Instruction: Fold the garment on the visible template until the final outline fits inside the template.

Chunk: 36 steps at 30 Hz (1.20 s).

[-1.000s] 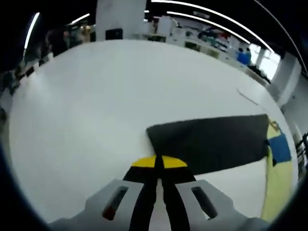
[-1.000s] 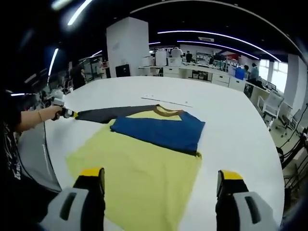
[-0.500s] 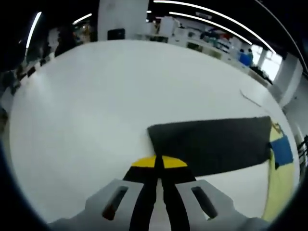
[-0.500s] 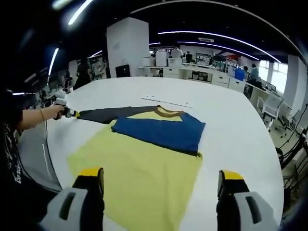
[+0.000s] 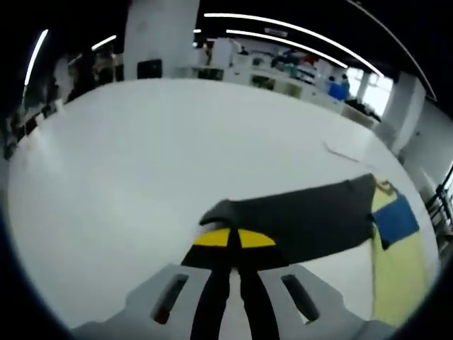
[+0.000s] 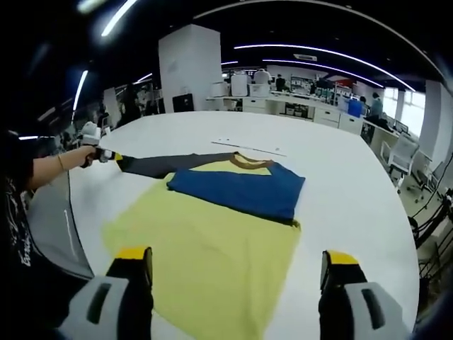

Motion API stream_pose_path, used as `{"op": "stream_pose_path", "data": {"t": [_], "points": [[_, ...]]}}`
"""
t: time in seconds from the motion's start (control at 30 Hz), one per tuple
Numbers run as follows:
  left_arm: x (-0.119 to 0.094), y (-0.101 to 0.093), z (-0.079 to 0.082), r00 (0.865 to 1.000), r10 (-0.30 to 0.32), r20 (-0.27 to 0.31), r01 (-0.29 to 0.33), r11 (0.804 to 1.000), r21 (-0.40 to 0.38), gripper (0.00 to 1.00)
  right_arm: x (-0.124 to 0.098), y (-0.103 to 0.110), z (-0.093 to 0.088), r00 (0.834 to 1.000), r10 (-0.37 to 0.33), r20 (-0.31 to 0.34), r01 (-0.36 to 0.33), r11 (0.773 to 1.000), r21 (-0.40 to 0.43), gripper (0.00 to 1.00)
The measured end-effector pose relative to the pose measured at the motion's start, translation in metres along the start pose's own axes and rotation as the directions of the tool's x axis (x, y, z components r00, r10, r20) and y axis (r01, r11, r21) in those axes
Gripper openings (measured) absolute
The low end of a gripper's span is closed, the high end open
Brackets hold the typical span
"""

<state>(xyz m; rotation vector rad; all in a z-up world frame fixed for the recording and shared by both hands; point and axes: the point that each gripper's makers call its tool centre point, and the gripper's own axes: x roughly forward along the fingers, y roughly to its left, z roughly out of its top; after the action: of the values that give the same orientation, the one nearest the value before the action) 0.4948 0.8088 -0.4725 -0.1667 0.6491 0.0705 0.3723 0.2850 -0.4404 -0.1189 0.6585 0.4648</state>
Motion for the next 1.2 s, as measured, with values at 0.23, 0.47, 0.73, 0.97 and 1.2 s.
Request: {"op": "stream_pose_path", "data": {"t": [0.23,0.47,0.73,0.97,1.2], "points": [[-0.001,-0.031,0.025,0.997,-0.068,0.047,0.067,0.997,0.024,0.00,0.001,0.003,0.001,1.000,0.006,0.018,-0.006,1.000,0.009,0.99],[-0.003,-0.073,0.044,0.985,-0.150,0.084,0.146,0.988,0.056,0.00,0.000,0.006,0.001,1.000,0.019,0.020,-0.019,1.000,0.003,0.99],[-0.003,-0.110,0.053,0.972,-0.214,0.093,0.205,0.974,0.097,0.00,-0.002,0.006,0.002,0.999,0.022,0.025,-0.022,1.000,-0.007,0.99],[0.001,-0.152,0.058,0.955,-0.283,0.085,0.268,0.951,0.153,0.00,0.000,0.007,-0.002,0.999,0.033,0.030,-0.033,0.999,0.008,0.99],[0.001,-0.195,0.062,0.940,-0.334,0.075,0.314,0.929,0.198,0.00,0.002,0.009,-0.005,0.998,0.049,0.026,-0.049,0.999,0.006,0.99]]}}
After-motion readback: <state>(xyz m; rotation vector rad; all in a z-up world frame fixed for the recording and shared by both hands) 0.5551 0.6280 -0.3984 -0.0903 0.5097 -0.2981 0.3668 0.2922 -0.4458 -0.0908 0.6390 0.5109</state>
